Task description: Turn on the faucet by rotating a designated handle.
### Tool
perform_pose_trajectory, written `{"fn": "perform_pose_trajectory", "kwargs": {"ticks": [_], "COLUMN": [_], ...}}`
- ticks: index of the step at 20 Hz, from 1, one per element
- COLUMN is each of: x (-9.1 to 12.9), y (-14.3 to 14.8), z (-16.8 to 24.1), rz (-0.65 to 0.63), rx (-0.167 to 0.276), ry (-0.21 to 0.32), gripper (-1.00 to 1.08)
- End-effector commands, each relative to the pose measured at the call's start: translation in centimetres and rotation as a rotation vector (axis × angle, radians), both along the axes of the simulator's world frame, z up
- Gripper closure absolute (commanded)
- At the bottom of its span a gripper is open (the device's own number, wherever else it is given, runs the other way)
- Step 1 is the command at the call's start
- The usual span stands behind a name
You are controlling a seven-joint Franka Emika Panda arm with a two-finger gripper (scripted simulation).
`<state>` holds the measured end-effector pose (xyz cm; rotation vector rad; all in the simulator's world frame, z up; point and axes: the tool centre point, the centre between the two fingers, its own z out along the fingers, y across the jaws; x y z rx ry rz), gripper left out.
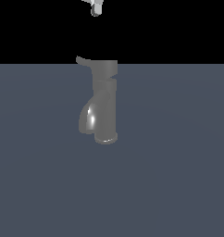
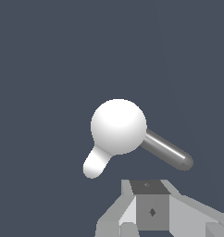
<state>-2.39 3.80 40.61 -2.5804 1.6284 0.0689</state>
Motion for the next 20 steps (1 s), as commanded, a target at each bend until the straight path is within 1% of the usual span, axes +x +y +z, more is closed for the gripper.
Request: {"fn": "perform_pose_trajectory", "kwargs": {"ticks": [1, 13, 20], "x": [1.1, 5.7, 7.5], "y": [0.5, 2.8, 3.9], "z": [-1.1, -6.5, -9.2], "rz": [-0.063, -0.353, -0.484], "rx": [-0.005, -0.047, -0.075], "ry": [0.009, 0.039, 0.041], "gripper": [1.08, 1.08, 1.08]}}
